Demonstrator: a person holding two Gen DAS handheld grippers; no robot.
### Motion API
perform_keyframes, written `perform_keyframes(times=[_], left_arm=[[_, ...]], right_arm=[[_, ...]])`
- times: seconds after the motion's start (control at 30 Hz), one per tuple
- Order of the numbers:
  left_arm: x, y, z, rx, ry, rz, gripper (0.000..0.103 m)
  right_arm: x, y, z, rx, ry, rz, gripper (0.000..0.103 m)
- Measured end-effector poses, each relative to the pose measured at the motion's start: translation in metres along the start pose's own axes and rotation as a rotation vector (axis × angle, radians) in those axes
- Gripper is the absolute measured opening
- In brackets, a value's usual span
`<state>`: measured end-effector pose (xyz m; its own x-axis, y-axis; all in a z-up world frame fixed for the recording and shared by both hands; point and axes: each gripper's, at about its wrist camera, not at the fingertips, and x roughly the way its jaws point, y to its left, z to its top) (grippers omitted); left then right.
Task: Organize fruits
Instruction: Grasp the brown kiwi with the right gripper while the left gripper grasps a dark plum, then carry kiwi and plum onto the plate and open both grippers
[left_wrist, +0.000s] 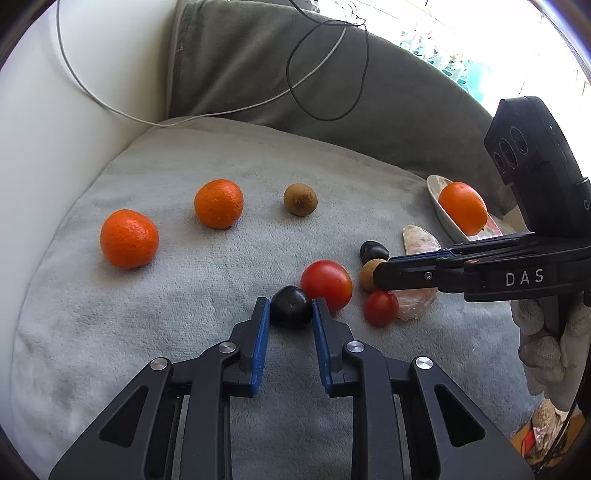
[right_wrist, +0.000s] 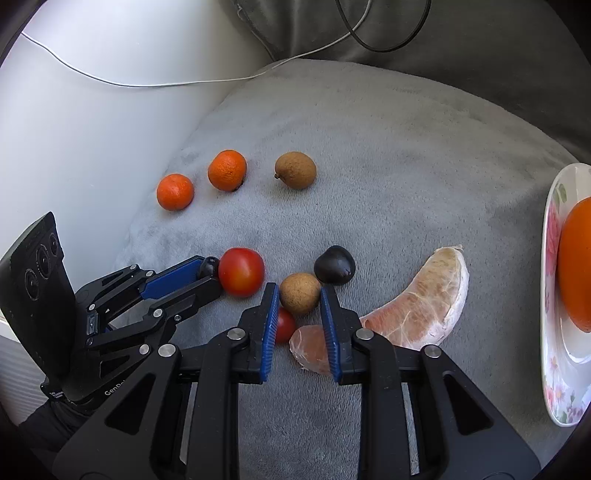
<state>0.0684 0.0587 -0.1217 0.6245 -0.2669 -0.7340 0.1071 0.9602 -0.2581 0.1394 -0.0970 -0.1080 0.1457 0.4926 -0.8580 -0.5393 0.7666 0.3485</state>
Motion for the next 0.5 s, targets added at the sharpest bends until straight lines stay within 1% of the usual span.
perform_keyframes(times=[0.23,0.5], left_arm=[[-0.011,0.006,0.0,-0.031,-0.021,-0.002,0.021],[-0.021,-0.004,0.005,-0.022,-0.046,-0.015,0.021]], right_arm=[[-0.016,-0.001,-0.006,-0.006,-0.037,0.005,0.024],[-0.048,-0.011,-0.016,0.011,-0.108,0.001,0.024]])
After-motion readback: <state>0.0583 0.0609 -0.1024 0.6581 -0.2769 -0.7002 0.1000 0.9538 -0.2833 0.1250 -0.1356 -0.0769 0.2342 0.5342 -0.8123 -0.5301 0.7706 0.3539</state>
